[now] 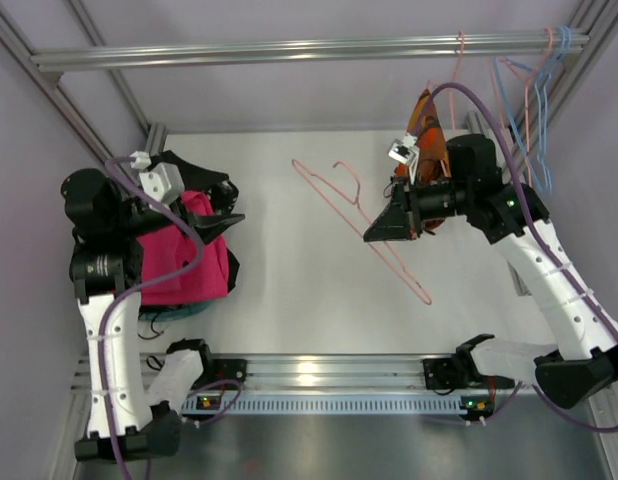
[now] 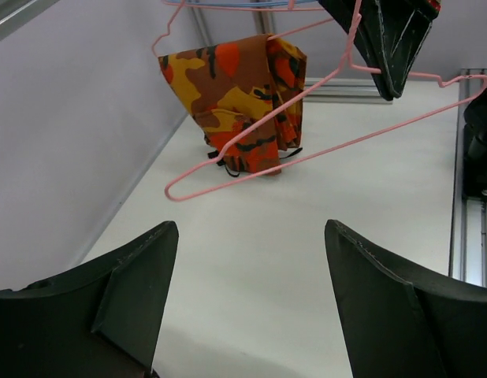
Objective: Remove the trousers from the hanger
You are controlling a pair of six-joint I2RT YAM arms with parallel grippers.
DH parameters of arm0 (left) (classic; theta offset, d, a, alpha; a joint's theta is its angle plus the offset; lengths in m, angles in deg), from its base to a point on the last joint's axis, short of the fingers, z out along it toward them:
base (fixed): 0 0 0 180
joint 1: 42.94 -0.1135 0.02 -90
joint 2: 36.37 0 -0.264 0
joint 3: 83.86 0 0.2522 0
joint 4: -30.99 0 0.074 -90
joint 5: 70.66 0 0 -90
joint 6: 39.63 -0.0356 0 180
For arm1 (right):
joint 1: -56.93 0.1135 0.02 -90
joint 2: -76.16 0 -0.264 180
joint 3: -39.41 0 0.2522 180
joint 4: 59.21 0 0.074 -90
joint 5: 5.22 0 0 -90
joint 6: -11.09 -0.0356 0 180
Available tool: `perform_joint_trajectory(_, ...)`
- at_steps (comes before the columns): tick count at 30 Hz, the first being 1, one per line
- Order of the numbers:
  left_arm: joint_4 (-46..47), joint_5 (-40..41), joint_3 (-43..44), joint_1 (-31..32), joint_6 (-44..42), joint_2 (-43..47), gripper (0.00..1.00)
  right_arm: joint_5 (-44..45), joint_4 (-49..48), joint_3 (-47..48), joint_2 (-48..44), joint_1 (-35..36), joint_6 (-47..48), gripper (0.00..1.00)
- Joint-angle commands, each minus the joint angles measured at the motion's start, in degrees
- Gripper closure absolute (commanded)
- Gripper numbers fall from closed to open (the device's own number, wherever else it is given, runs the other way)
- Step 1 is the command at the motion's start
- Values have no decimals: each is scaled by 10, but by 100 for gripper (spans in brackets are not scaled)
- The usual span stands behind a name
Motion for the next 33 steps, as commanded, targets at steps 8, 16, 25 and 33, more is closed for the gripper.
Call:
perform_joint_trajectory(8, 4, 45, 61, 201, -67, -117, 20, -22, 35, 90, 54, 108, 113, 100)
perform_joint_trajectory(16, -9, 109, 29, 334, -149, -138, 26, 10, 94, 111, 65, 163, 171, 100)
perform_joint_trajectory(25, -80, 170, -6, 439, -219, -125, 45, 28, 99, 121, 72, 175, 188, 100)
perform_joint_trajectory(33, -90, 200, 1, 449, -193, -117, 99, 59, 76, 110, 52, 175, 184, 100)
